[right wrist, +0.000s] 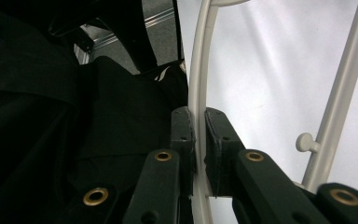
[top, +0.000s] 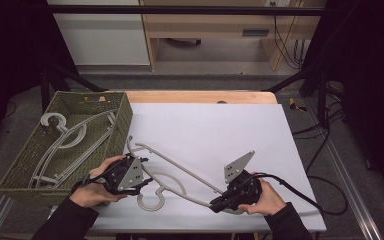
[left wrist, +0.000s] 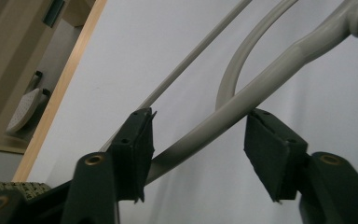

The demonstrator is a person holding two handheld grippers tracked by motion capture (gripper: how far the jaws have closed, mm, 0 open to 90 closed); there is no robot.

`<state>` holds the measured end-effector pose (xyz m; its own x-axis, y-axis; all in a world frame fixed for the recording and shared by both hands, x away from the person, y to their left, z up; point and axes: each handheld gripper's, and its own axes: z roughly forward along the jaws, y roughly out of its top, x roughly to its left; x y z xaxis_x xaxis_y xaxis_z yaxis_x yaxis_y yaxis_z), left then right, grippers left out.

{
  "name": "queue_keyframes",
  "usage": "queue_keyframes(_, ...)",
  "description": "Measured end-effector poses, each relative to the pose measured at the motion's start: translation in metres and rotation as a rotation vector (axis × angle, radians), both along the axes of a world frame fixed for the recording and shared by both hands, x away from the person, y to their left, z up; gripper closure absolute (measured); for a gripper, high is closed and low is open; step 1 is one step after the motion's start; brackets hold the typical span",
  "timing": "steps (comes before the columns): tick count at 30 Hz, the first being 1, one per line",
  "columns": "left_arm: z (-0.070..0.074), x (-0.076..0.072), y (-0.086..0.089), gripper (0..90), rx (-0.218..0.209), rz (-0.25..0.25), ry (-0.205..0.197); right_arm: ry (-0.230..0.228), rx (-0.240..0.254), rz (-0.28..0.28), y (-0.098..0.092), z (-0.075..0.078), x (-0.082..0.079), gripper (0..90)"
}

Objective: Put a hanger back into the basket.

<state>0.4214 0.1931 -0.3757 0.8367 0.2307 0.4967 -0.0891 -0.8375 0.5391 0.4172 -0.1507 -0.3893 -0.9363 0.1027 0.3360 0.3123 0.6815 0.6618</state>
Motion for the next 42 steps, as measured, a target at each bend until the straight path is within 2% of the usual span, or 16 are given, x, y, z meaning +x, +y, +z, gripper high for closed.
queue_keyframes(6, -0.003, 0.0, -0.001, 52.3, 0.026, -0.012, -0.011, 0.015, -0.001, 0.012, 0.0, 0.001, -0.002, 83.1)
queue_keyframes(13, -0.002, -0.001, 0.0, 55.6, 0.033, -0.022, -0.012, -0.001, 0.006, 0.021, -0.002, 0.002, -0.001, 82.9)
queue_keyframes(14, -0.002, -0.001, 0.0, 56.6, 0.032, -0.024, -0.014, 0.01, 0.004, 0.01, -0.003, 0.004, -0.002, 82.6)
queue_keyframes(15, -0.002, -0.002, 0.0, 57.7, 0.032, -0.022, -0.012, -0.012, 0.014, 0.019, -0.004, 0.004, -0.001, 82.5)
queue_keyframes(16, -0.001, -0.002, 0.0, 59.3, 0.027, -0.022, -0.013, -0.005, 0.013, 0.004, -0.005, 0.006, -0.001, 82.4)
queue_keyframes(18, 0.0, -0.002, 0.002, 62.6, 0.01, -0.017, -0.007, -0.027, 0.018, -0.006, -0.008, 0.007, 0.0, 82.0)
queue_keyframes(23, 0.0, -0.002, 0.001, 64.3, -0.002, 0.0, -0.01, -0.02, 0.029, -0.001, -0.01, 0.008, 0.003, 81.5)
queue_keyframes(25, 0.0, -0.002, 0.001, 65.8, 0.011, 0.002, -0.021, -0.036, 0.047, -0.017, -0.012, 0.009, 0.003, 80.8)
queue_keyframes(29, 0.002, -0.002, 0.003, 71.6, -0.007, 0.012, -0.023, -0.063, 0.086, -0.081, -0.021, 0.012, 0.006, 78.2)
queue_keyframes(31, 0.003, -0.003, 0.004, 73.8, -0.009, 0.012, -0.013, -0.076, 0.086, -0.115, -0.024, 0.012, 0.008, 77.5)
queue_keyframes(35, 0.002, -0.005, 0.002, 75.3, 0.003, 0.024, -0.023, -0.101, 0.101, -0.159, -0.027, 0.012, 0.012, 75.9)
queue_keyframes(39, 0.002, -0.005, 0.0, 78.1, -0.003, 0.024, -0.004, -0.137, 0.107, -0.236, -0.032, 0.015, 0.014, 74.7)
queue_keyframes(42, 0.002, -0.006, -0.002, 80.6, -0.03, 0.022, 0.014, -0.181, 0.115, -0.308, -0.036, 0.016, 0.017, 71.5)
